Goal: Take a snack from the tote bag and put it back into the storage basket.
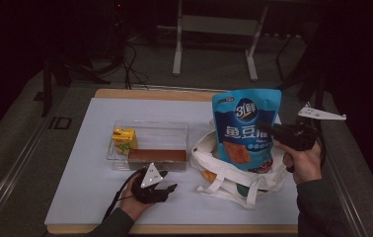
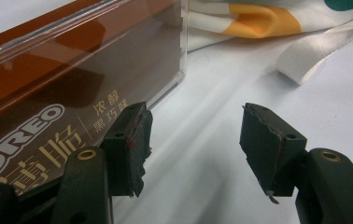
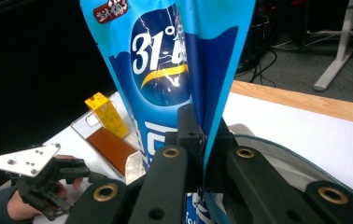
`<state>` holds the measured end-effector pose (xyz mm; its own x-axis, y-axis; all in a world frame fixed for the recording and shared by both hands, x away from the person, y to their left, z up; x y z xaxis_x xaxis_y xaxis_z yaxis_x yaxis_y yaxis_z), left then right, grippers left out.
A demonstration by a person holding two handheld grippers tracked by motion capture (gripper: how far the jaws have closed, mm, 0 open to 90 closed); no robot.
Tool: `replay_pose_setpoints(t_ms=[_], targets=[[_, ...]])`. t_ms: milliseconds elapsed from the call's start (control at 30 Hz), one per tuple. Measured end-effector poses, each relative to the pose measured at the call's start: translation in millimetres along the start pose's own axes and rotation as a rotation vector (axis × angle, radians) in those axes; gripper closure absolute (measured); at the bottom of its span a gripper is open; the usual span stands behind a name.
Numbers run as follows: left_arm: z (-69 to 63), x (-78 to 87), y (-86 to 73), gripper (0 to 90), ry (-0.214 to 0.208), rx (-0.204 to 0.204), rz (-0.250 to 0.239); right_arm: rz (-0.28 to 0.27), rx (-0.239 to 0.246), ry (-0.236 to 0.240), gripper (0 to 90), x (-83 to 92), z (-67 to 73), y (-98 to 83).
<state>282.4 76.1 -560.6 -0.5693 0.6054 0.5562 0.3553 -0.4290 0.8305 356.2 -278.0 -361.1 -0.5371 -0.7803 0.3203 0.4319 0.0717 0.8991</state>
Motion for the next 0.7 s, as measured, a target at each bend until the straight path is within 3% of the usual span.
replay_pose_setpoints(t_ms=[533,700], targets=[[0.0,0.0,0.0,42.0,0.000,0.001,-0.001,-0.011,0.031,0.007,88.8,1.8,19.6,13.7],[-0.1,-0.1,0.0,42.0,0.000,0.002,-0.001,-0.030,0.034,0.030,88.8,2.9,26.9,16.9]])
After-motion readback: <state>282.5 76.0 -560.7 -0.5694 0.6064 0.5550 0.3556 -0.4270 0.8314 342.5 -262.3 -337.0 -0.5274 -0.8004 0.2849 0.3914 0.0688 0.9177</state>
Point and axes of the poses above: each handheld gripper's, and its own axes: x roughly backward along the jaws, y roughly out of its top, z roughly to its left, the point moved 4 cm from there along -x, roughly forward along the jaws, and after that the axes turned 3 degrees about y, right-handed, at the moved point
